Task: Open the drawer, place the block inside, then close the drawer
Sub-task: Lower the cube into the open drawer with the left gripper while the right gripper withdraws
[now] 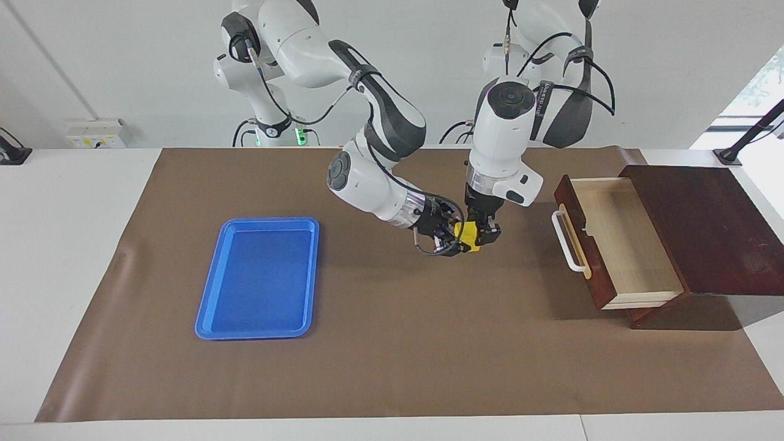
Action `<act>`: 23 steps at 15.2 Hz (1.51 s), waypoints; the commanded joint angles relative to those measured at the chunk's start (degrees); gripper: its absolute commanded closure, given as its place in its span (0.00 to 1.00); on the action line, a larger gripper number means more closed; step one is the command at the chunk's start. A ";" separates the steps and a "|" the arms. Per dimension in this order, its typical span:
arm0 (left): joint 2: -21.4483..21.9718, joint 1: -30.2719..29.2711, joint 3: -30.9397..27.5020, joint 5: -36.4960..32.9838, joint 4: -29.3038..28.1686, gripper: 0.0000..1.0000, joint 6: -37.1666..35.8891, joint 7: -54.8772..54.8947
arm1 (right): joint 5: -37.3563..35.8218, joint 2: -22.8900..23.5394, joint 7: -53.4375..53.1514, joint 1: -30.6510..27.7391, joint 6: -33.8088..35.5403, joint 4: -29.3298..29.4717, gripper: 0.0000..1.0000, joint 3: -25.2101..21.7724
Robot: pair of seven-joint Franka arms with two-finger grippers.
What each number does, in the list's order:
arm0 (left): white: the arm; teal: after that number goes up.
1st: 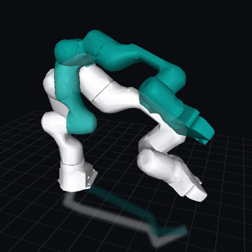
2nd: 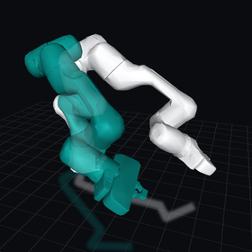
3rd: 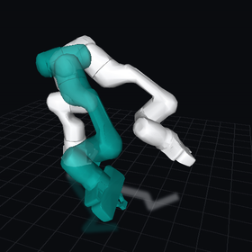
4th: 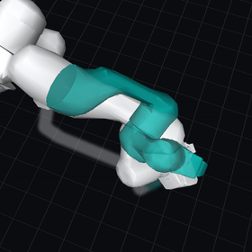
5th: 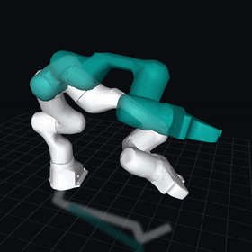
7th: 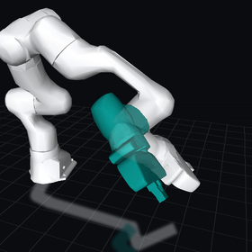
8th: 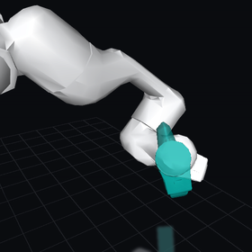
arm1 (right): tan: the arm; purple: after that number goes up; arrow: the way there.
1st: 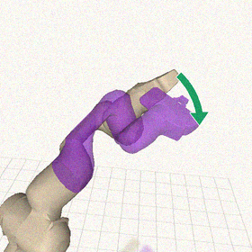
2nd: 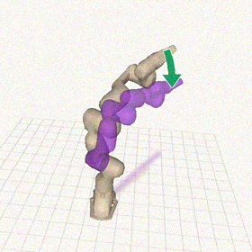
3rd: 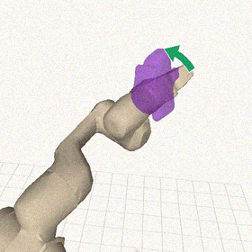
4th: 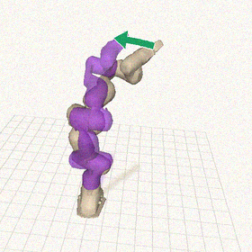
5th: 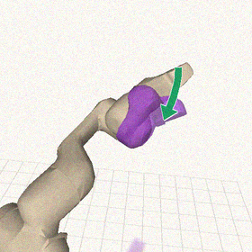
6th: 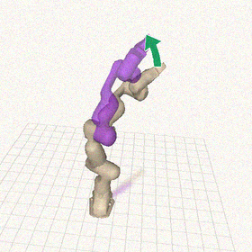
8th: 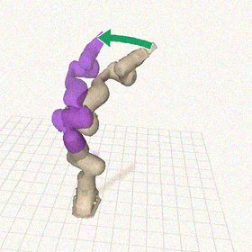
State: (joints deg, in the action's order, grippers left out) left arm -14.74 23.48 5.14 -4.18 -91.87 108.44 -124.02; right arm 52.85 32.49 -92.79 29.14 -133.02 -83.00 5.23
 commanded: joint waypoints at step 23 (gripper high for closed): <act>7.27 -28.48 -0.66 3.74 4.69 1.00 -14.22 37.95 | -32.71 -18.51 33.07 -17.88 27.71 -9.02 0.05 -0.31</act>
State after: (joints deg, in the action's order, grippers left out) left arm -8.26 -2.27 3.99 -2.08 -86.05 93.94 -90.37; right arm 23.74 17.36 -66.98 13.57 -108.58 -89.45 4.41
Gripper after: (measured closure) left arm 0.436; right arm 0.053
